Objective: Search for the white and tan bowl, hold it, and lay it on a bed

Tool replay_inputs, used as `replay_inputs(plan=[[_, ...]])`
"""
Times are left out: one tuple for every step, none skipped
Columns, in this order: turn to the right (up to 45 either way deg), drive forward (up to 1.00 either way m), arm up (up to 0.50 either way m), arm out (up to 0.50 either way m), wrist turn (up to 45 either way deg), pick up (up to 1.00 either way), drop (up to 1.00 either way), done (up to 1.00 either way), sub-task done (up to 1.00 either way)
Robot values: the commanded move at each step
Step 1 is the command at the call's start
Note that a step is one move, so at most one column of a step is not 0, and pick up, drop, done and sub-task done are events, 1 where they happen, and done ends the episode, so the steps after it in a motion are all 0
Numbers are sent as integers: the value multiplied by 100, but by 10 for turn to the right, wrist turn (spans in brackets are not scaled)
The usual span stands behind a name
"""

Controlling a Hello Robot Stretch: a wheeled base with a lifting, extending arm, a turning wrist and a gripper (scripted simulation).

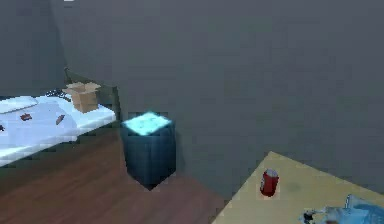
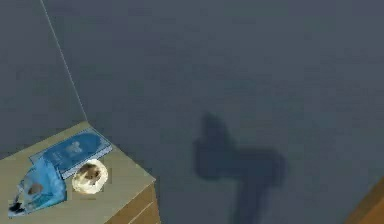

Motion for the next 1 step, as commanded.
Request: replay_inputs(plan=[[-270, 0, 0, 0, 0, 0, 0, 0, 0]])
